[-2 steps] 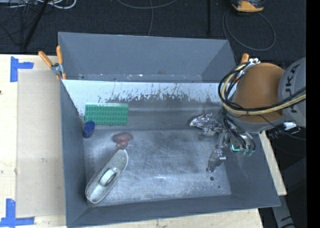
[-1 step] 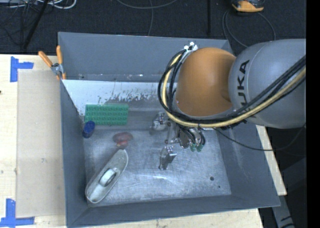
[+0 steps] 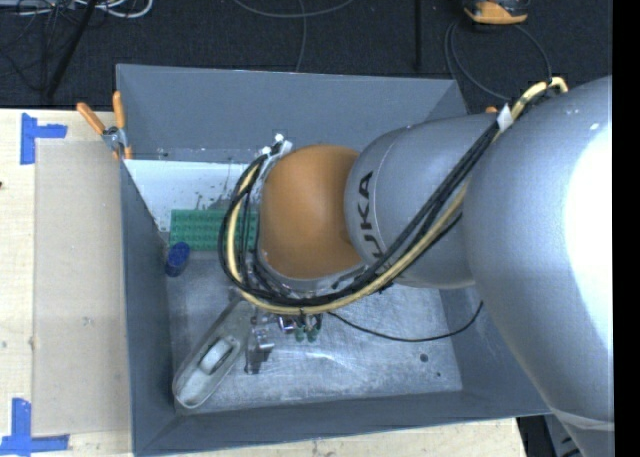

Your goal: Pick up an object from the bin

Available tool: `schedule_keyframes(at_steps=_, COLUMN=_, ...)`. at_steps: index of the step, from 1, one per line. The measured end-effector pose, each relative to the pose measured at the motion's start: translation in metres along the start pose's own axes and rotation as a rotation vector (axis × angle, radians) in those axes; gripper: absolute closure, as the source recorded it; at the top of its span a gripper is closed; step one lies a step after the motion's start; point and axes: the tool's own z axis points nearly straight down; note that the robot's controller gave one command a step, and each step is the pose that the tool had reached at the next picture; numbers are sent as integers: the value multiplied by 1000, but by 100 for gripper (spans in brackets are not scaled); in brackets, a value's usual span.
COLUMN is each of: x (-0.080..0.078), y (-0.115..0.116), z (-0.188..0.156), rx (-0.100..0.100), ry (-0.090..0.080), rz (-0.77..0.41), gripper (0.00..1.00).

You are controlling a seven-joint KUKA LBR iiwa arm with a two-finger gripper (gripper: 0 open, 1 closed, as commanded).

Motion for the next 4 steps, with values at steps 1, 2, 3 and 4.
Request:
schedule_keyframes(at_steps=1, x=3, y=24, z=32, rx=8, ry=-10, rz=-169, gripper=0)
schedule_keyframes(at_steps=2, x=3, y=22, z=32, rx=14, ry=-4, rz=-173, gripper=100)
schedule_keyframes(at_steps=3, x=0, y=2, z=34, rx=21, ry=-5, rz=-294, gripper=100)
schedule_keyframes(at_steps=4, x=-6, y=-9, z=-109, rx=4, ry=-12, rz=-431, gripper=100)
